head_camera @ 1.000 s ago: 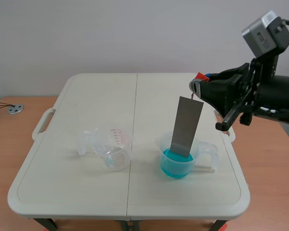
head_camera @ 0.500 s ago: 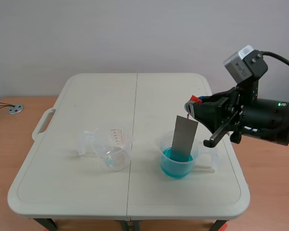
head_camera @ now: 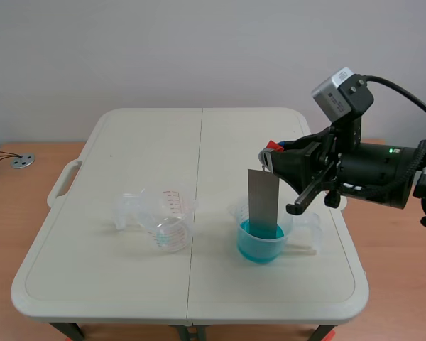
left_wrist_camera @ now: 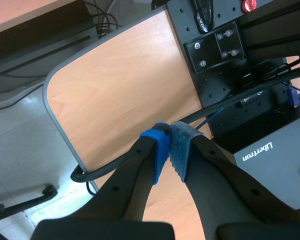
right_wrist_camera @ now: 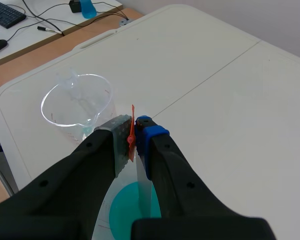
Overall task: Hold the metal plate by the orange handle, dip it into the blue solution, take it out and point at it, then put the plate back in the beaker on the left.
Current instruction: 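Hold the plate still in the solution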
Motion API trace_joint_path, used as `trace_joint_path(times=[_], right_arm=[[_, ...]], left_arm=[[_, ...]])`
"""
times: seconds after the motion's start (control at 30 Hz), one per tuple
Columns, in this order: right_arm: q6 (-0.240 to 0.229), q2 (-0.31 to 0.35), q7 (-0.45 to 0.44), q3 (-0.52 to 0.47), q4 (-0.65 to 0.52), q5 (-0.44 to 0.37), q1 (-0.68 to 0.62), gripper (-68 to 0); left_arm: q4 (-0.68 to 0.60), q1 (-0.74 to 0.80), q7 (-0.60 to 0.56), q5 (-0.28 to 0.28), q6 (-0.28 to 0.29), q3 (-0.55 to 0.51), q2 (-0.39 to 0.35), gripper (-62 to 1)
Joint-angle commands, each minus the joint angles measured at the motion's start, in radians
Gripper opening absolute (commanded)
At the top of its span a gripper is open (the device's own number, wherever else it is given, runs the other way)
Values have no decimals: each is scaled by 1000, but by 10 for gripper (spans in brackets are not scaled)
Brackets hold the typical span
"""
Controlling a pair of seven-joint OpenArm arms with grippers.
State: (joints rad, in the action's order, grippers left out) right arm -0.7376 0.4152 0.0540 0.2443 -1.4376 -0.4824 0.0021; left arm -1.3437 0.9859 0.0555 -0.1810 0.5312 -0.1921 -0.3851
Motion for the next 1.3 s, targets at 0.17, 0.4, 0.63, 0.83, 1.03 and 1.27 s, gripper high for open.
trace_joint_path(times=[0.17, 0.4, 0.63, 0.83, 1.03, 1.27], right_arm=[[-8, 6, 6, -1, -3, 4, 0, -664], [-8, 6, 6, -1, -3, 5, 0, -664], [-8, 6, 6, -1, -3, 4, 0, -664], [-8, 6, 3, -1, -3, 4, 0, -664], [-8, 6, 3, -1, -3, 4, 0, -664], [-8, 6, -6, -6, -3, 0, 0, -664]], left_arm=[[-10, 8, -6, -6, 6, 3, 5, -592], [-10, 8, -6, -6, 6, 3, 5, -592], [-10, 8, -6, -6, 6, 3, 5, -592], [-10, 8, -6, -6, 6, 3, 5, -592], [-10, 8, -6, -6, 6, 3, 5, -592], [-10, 8, -6, -6, 6, 3, 5, -592]])
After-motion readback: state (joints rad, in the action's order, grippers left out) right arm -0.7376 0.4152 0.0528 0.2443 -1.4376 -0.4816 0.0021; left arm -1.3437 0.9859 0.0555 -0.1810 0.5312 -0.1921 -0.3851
